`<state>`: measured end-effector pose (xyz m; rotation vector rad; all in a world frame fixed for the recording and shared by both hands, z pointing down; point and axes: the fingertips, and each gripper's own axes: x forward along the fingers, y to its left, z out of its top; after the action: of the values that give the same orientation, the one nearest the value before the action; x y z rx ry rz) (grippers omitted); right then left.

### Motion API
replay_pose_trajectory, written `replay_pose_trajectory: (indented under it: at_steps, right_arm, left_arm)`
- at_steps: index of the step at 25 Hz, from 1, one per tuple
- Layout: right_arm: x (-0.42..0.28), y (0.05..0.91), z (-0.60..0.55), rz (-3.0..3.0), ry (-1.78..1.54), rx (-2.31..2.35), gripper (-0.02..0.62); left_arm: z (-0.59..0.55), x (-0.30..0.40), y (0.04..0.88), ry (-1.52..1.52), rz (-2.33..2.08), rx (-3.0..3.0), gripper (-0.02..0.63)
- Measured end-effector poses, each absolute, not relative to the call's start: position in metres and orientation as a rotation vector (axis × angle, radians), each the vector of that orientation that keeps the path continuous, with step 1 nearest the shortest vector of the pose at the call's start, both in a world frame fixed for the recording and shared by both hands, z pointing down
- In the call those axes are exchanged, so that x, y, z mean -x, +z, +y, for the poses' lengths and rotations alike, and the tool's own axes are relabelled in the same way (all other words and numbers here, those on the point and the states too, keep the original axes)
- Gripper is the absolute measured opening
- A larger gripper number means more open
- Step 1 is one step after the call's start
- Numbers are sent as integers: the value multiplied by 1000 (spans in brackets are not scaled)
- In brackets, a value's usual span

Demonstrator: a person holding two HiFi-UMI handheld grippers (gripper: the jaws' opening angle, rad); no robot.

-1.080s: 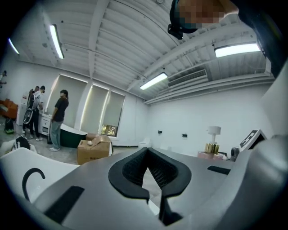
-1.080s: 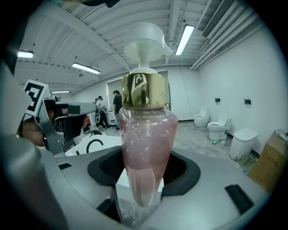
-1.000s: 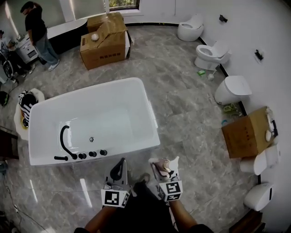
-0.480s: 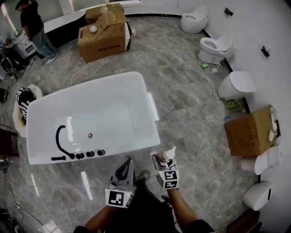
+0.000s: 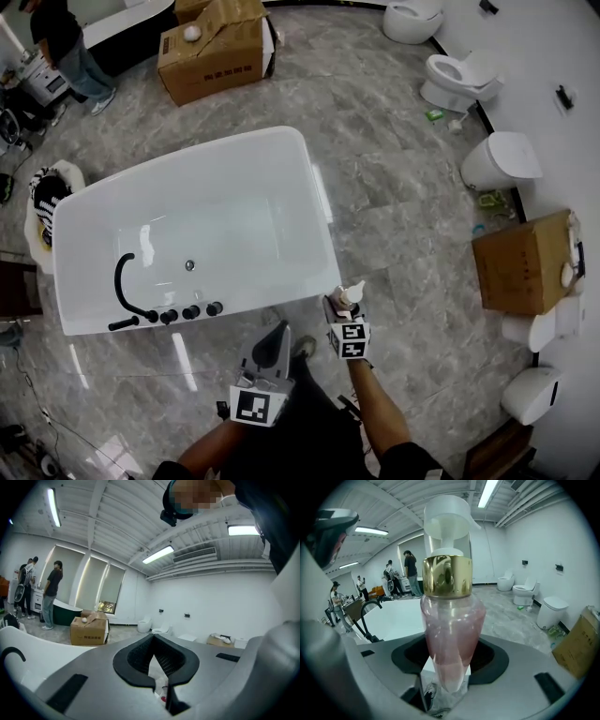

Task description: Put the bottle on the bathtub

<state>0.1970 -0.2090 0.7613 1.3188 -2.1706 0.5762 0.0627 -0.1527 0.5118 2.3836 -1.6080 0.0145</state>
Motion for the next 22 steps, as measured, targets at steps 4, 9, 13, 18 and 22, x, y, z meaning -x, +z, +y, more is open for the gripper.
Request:
replay_pose_trajectory:
  at_steps: [4, 9, 13, 18, 22]
  right_arm:
    - [-199, 794, -233, -2134, 608, -1355, 233]
    - [-201, 836, -255, -2073, 624, -1370, 233]
    - [-207, 863, -270, -2039, 646, -1399, 233]
    - [-212, 884, -280, -2001, 659, -1400, 232]
    - [-214, 898, -287, -1981, 661, -1400, 232]
  left_arm:
    - [-173, -55, 521, 35, -1588, -2380, 14]
    - [-190, -38, 530, 61, -1590, -2351, 14]
    - [-204, -33, 540, 75, -1585, -2351, 14]
    - [-216, -31, 546, 82, -1574, -2333, 14]
    - [-226, -30, 553, 83, -1570, -2314, 14]
